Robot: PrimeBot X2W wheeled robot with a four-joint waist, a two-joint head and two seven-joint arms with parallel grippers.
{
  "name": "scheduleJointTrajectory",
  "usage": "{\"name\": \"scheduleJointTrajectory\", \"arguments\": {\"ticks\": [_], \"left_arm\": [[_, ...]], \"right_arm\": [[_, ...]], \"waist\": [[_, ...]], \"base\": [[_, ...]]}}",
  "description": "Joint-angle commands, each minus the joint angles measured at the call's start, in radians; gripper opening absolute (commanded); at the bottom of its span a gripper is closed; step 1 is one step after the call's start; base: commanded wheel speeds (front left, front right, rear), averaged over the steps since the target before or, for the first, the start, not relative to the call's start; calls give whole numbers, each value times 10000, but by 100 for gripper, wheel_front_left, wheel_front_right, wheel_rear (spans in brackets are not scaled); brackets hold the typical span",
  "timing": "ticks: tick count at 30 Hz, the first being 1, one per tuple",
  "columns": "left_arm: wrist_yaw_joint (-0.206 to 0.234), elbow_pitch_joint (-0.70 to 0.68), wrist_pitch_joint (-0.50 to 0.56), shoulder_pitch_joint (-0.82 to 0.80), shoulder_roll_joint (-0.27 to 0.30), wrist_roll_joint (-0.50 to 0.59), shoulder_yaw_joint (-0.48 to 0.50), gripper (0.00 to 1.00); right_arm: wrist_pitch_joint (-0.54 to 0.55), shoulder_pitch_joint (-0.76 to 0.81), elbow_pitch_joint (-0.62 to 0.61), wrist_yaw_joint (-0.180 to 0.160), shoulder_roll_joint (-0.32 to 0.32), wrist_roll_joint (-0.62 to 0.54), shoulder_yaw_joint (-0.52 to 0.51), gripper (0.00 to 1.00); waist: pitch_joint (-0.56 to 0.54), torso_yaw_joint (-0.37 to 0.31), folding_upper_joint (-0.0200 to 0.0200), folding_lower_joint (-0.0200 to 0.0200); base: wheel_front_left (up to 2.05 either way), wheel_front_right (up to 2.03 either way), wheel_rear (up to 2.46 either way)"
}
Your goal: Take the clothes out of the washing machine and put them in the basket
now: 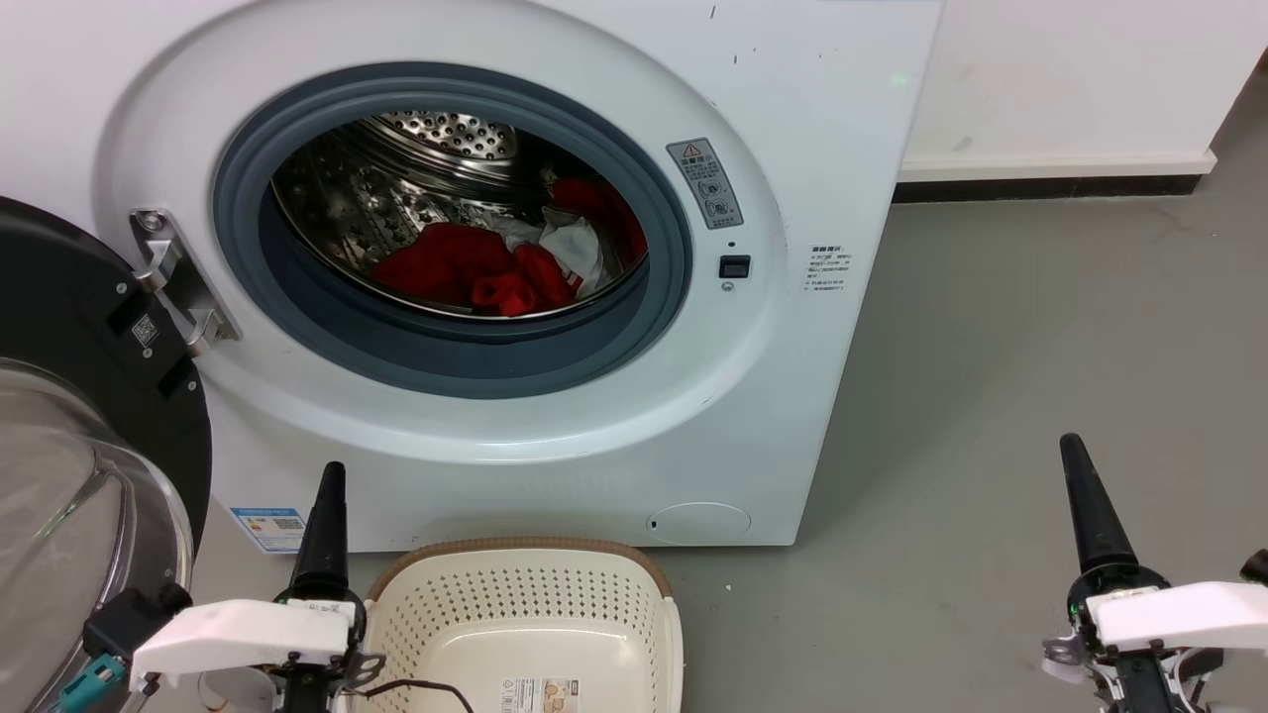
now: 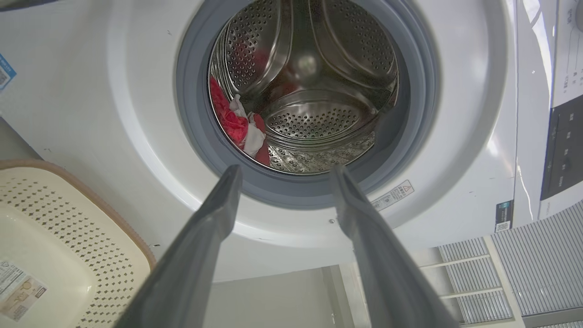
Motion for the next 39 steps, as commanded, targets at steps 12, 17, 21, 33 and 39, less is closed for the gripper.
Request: {"name": "scheduleJointTrajectory", "arguments": {"ticks": [12, 17, 21, 33, 39], "left_arm": [[486, -721, -504, 121, 44, 2690, -405, 100], [641, -870, -674, 197, 47, 3585, -539, 100], [715, -933, -805, 237, 49, 4285, -616, 100], [1099, -1107, -1164, 406, 178, 6109, -964, 100], [1272, -1221, -1327, 477, 251, 6767, -1127, 100]], "right_arm": [[-505, 132, -1032, 0, -50, -3041, 477, 100], [-678, 253, -1209, 0, -51, -4033, 625, 100], [-811, 354, -1240, 0, -51, -4761, 690, 100], [-1170, 527, -1336, 0, -52, -6737, 948, 100], [-1341, 605, -1464, 0, -53, -7468, 996, 100]], "waist": [[4, -5, 0, 0], [11, -10, 0, 0], [19, -11, 0, 0], [33, -8, 0, 0], [28, -5, 0, 0]], "base": [[0, 0, 0], [0, 0, 0], [0, 0, 0], [0, 0, 0], [0, 0, 0]]}}
